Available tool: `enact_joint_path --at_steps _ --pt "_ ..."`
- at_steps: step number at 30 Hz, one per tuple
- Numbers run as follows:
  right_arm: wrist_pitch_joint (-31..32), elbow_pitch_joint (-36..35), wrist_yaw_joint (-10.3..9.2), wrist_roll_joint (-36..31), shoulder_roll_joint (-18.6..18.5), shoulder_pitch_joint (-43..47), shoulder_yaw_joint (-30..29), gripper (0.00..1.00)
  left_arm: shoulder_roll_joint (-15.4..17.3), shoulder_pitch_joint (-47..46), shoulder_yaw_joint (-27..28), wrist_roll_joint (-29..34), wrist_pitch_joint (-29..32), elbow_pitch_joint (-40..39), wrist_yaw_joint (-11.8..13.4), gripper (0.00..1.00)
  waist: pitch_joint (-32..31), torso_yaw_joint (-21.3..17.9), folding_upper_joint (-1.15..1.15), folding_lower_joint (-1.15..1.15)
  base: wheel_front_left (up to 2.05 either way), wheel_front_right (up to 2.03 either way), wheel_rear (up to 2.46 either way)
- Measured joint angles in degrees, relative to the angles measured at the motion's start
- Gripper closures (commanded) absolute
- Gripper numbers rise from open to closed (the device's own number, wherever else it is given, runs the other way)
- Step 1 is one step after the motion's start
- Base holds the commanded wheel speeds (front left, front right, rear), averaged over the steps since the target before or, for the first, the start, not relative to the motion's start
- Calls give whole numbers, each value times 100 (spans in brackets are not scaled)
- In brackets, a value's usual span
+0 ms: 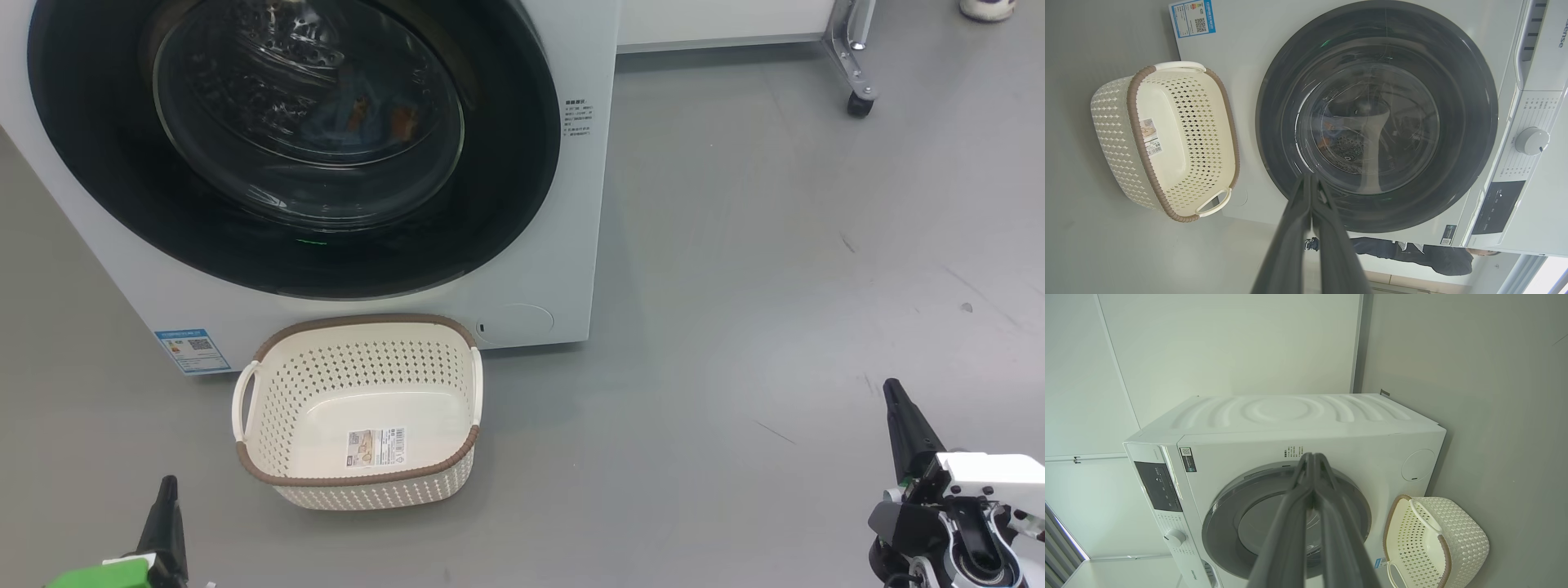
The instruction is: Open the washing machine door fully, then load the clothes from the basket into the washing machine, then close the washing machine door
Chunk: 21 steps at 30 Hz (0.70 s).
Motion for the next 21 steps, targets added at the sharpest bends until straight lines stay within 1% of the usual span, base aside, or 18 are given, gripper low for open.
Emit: enact_joint_path --at_steps 21 --pt "7 0 0 0 3 -1 -8 100 0 -6 0 0 0 -8 0 100 0 0 0 0 0 0 0"
